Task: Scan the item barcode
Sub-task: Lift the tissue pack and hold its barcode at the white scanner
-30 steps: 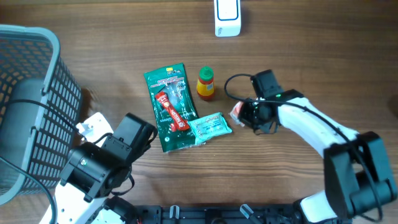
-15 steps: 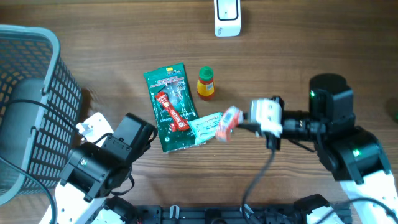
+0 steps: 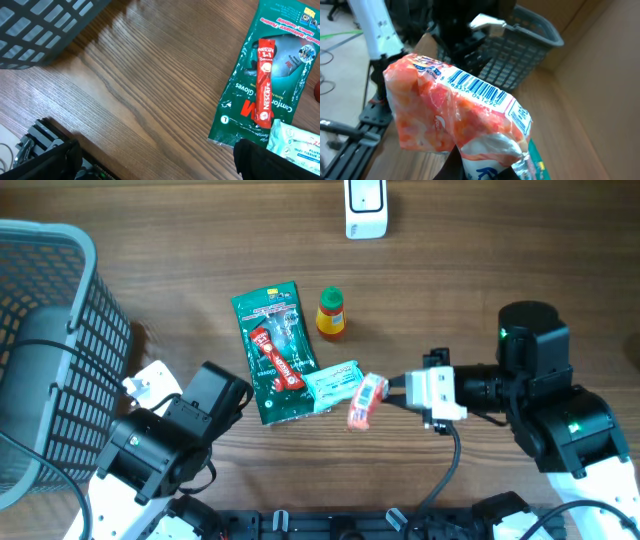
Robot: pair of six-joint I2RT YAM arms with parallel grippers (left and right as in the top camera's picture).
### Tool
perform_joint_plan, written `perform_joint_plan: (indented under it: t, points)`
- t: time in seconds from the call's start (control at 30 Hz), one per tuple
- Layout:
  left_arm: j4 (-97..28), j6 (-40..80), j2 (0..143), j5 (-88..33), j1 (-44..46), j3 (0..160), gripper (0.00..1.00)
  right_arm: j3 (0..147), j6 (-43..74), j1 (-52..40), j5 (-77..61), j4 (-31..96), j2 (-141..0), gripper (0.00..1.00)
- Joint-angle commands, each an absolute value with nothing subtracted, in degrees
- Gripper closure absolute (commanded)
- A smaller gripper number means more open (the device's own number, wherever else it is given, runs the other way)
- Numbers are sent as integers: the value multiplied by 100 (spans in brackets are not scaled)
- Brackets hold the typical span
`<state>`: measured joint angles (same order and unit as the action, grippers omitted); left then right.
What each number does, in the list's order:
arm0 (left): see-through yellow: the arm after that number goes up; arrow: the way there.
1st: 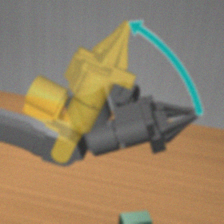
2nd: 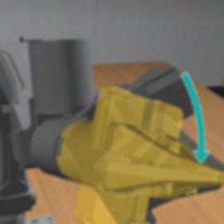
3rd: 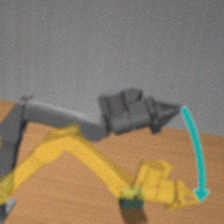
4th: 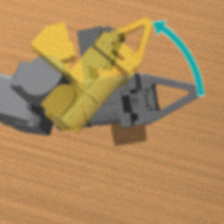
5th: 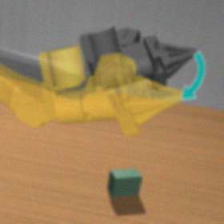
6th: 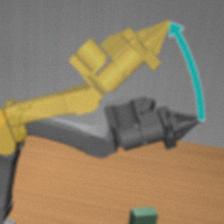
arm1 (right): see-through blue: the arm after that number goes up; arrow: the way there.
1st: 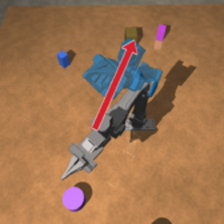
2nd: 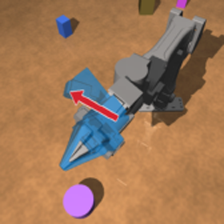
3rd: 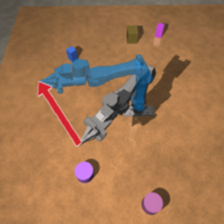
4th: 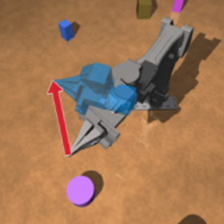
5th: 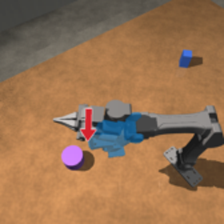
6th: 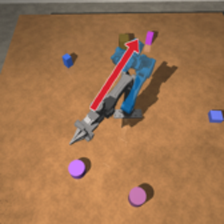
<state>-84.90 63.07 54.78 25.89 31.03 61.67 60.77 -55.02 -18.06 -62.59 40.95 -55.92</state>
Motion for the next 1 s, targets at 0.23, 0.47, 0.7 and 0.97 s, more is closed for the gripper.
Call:
perform_joint_plan:
  t: [0.23, 0.47, 0.7, 0.97]
  points:
    - [-8493, 6300, 5454, 2646, 3096, 6189, 0, 6117, 1712, -1691, -4611, 110, -7017, 96]
    - [-8493, 6300, 5454, 2646, 3096, 6189, 0, 6117, 7424, -574, -5874, -3168, -9472, 96]
    - [-8493, 6300, 5454, 2646, 3096, 6189, 0, 6117, 9865, -609, -5247, -4453, -11048, 96]
    - [-8493, 6300, 5454, 2646, 3096, 6189, 0, 6252, 10366, -851, -3765, -4613, -11708, 96]
